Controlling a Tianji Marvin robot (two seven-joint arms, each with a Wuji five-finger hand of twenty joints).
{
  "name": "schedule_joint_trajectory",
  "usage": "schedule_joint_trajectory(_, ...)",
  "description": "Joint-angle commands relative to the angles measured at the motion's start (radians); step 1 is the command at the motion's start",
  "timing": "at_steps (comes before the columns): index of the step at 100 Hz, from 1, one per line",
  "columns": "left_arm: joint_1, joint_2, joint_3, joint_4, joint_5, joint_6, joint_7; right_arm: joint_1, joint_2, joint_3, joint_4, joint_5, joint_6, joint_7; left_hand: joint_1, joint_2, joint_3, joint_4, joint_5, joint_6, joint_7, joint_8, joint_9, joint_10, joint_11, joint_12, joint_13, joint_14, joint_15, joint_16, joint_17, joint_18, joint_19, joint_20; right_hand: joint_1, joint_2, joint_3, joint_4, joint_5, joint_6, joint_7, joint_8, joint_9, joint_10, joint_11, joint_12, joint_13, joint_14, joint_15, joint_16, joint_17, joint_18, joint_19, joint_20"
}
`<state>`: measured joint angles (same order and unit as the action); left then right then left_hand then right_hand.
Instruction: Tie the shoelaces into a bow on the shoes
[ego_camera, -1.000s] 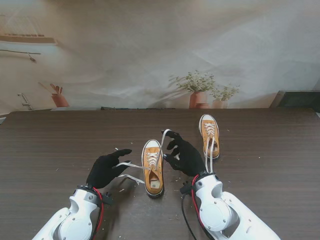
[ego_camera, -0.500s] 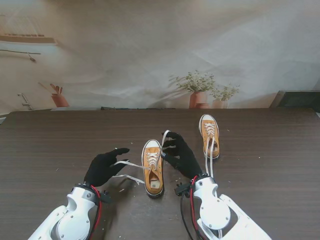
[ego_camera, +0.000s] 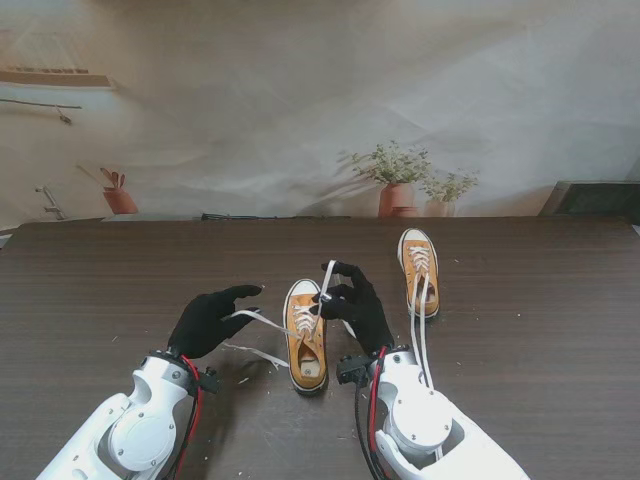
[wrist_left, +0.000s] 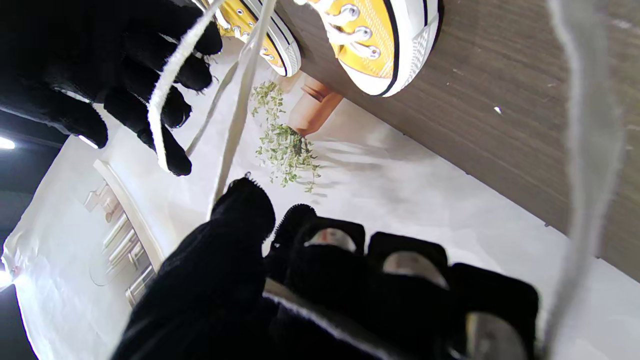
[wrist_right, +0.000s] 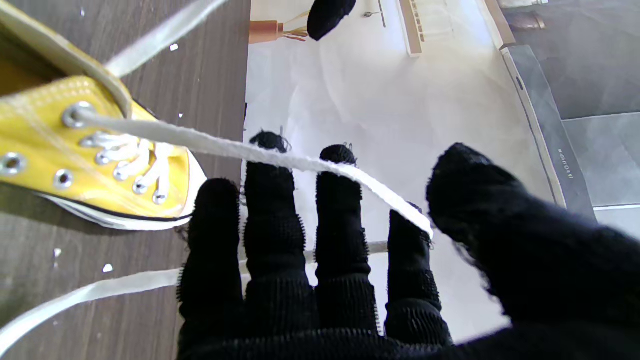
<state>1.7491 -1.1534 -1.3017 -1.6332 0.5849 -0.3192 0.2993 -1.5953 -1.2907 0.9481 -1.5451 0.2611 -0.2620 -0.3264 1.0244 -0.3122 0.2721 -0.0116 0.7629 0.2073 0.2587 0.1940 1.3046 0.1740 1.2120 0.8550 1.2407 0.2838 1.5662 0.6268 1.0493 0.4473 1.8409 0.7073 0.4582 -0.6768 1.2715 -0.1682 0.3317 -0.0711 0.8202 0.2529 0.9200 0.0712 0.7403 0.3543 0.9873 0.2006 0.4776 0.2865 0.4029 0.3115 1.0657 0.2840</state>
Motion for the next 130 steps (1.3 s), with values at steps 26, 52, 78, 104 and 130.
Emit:
schedule_joint_trajectory(26,-0.051,0.006,0.002,-0.012,-0.001,-0.019,-0.037,0.021,0.002,-0.024,0.027,-0.101,-0.009,0.021,0.028,0.032,-0.042,-0.012,0.021,-0.023,0.016,0.019,0.026,0.009,0.000,0.008,0.029,-0.038,0.044,0.017,0.042,-0.258,0.253,0.001,0.121,-0.078,-0.010,-0.132,0.089,-0.016,-0.006,0.050,0.064,-0.037,0.419,0.197,0.119,-0.019,0.556,0.201,0.199,0.098,0.368,0.403)
schedule_joint_trajectory(52,-0.116,0.002,0.013,-0.009,-0.017,-0.053,-0.038,0.065,-0.006,-0.047,0.073,-0.218,-0.022,-0.031,0.031,0.040,-0.057,-0.013,0.022,-0.030,0.028,0.026,0.025,-0.001,-0.001,0.007,0.029,-0.042,0.045,0.017,0.042,-0.259,0.253,0.001,0.169,-0.097,-0.002,-0.135,0.404,-0.043,0.313,-0.148,0.090,-0.036,0.476,0.266,0.155,-0.041,0.705,0.191,0.309,0.088,0.469,0.482)
schedule_joint_trajectory(78,-0.193,-0.004,0.051,-0.011,-0.060,-0.072,-0.050,0.089,-0.014,-0.071,0.091,-0.235,-0.013,-0.043,0.036,0.046,-0.070,-0.013,0.020,-0.039,0.044,0.036,0.026,-0.005,-0.001,0.007,0.029,-0.043,0.046,0.016,0.043,-0.260,0.253,0.001,0.146,-0.063,-0.016,-0.140,0.522,-0.105,0.386,-0.063,0.187,-0.053,0.499,0.277,0.238,-0.030,0.748,0.201,0.398,0.118,0.527,0.495)
schedule_joint_trajectory(104,-0.268,-0.011,0.113,-0.015,-0.069,-0.077,-0.046,0.104,-0.017,-0.077,0.116,-0.254,-0.013,-0.049,0.036,0.051,-0.083,-0.012,0.016,-0.047,0.057,0.042,0.024,-0.019,-0.001,0.007,0.030,-0.053,0.045,0.015,0.043,-0.260,0.253,0.001,0.136,-0.051,-0.024,-0.141,0.547,-0.085,0.341,-0.069,0.246,-0.052,0.478,0.297,0.273,-0.013,0.747,0.194,0.419,0.143,0.530,0.485)
schedule_joint_trajectory(130,-0.364,-0.027,0.207,0.022,-0.110,-0.067,-0.043,0.106,-0.013,-0.076,0.118,-0.271,-0.018,-0.047,0.039,0.052,-0.090,-0.011,0.018,-0.049,0.067,0.046,0.025,-0.021,-0.001,0.006,0.030,-0.056,0.047,0.015,0.043,-0.265,0.253,-0.002,0.163,-0.047,-0.030,-0.137,0.547,-0.064,0.267,-0.108,0.262,-0.044,0.459,0.307,0.284,-0.007,0.735,0.191,0.421,0.153,0.525,0.481)
